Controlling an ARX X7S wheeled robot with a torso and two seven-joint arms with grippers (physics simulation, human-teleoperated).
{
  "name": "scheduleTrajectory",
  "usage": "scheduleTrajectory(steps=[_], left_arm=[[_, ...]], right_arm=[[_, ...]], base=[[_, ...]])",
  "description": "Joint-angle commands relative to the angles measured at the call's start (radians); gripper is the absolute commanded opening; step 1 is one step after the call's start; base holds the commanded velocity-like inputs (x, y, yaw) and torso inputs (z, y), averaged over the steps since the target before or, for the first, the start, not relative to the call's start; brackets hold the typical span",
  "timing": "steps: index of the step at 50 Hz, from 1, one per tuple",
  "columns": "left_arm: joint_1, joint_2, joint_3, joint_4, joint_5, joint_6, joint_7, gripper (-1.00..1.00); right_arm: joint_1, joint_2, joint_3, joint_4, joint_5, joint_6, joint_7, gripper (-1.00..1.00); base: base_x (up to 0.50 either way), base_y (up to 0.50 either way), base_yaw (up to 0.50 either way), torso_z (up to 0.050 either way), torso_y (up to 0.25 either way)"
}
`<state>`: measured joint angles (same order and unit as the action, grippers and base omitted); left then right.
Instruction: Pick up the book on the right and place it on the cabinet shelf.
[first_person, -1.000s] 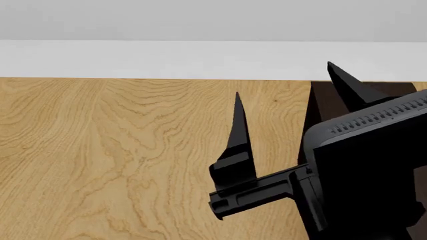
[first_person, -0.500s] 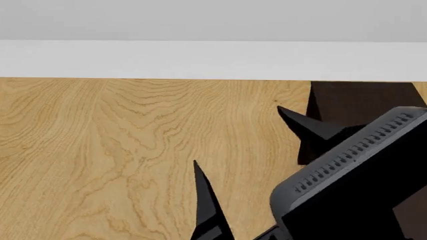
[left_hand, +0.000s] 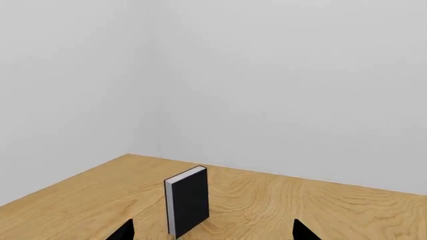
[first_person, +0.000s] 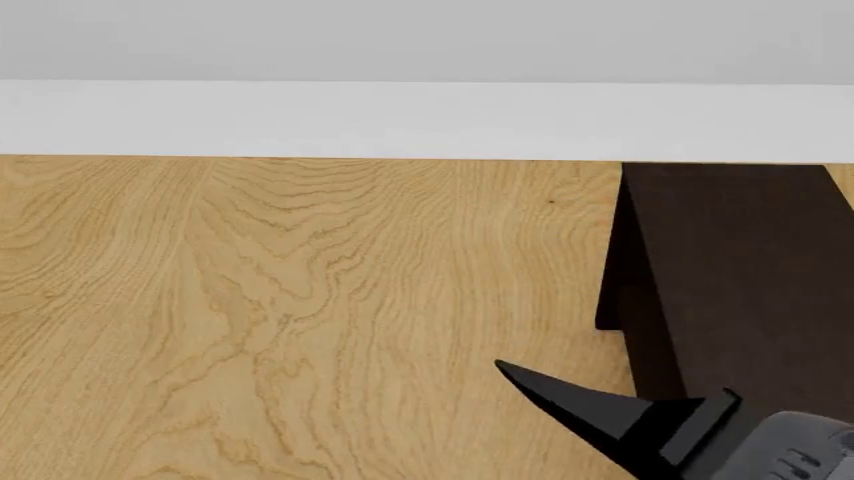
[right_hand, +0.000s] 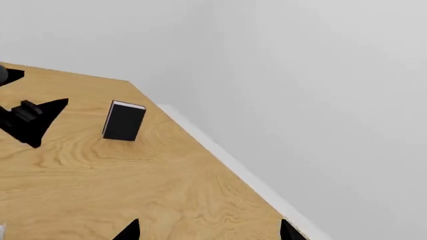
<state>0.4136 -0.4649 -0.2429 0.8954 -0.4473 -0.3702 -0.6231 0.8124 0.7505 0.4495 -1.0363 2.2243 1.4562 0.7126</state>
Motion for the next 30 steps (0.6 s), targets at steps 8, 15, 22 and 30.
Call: scheduleTrajectory(steps=[8,15,22,30], left_arm=[[-0.031,-0.014,0.015,0.01,-0.017,-0.036,-0.014,1.0],[-0.032,-0.012,0.03,-0.022,-0.002,-0.01,0.002,1.0],[-0.029,-0.014,0.03,-0.028,0.005,-0.005,0.002,1.0],[-0.033,-0.014,0.038,-0.038,0.01,-0.002,0.002,1.0]], right_arm=[[0.017,-0.003,-0.006,0.017,0.329,0.024,0.188,1.0],[0.025,0.01,-0.092,0.043,0.311,0.023,0.176,1.0],[0.007,0.026,-0.137,0.057,0.299,0.035,0.17,1.0],[0.01,0.045,-0.195,0.062,0.286,0.034,0.16,1.0]], base=[[0.0,0.0,0.0,0.0,0.0],[0.0,0.0,0.0,0.0,0.0],[0.0,0.0,0.0,0.0,0.0],[0.0,0.0,0.0,0.0,0.0]])
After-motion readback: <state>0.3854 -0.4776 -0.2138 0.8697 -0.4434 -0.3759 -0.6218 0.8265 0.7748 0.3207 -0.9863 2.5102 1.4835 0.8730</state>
